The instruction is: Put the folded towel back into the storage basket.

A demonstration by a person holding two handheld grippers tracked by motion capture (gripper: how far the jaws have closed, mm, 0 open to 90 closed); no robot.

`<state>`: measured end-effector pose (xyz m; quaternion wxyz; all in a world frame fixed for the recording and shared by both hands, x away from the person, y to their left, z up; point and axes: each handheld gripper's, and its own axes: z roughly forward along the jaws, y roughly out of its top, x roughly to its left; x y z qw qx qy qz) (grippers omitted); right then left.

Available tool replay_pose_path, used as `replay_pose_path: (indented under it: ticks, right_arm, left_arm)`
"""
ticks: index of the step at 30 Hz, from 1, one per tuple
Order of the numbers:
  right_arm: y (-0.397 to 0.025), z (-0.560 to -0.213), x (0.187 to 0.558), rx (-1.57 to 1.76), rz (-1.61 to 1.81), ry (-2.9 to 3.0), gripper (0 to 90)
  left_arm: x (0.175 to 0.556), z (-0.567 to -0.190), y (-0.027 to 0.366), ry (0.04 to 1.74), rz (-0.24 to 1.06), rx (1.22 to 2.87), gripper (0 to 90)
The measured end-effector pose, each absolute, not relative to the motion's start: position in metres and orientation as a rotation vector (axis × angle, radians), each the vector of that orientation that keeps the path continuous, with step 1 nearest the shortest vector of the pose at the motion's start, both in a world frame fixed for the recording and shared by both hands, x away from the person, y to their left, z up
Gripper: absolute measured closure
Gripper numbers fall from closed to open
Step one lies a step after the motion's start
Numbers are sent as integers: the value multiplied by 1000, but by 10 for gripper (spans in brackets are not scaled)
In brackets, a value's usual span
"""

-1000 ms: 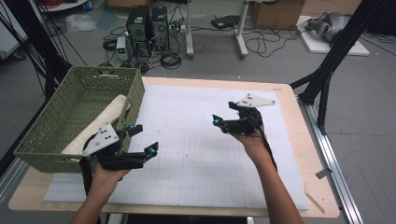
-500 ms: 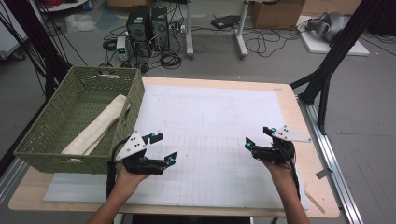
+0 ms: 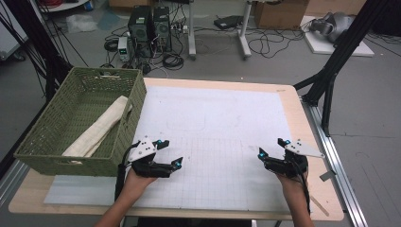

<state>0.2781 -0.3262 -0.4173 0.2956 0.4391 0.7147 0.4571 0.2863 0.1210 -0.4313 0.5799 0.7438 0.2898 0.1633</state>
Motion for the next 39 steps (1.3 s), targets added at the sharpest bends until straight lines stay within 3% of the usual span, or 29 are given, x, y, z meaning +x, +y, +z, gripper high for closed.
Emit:
replay_pose_path:
  ticks: [39]
  right_arm:
    - [-328, -417, 275, 1163, 1199, 1908, 165]
  left_arm:
    - [288, -430, 130, 708, 418, 1727, 183]
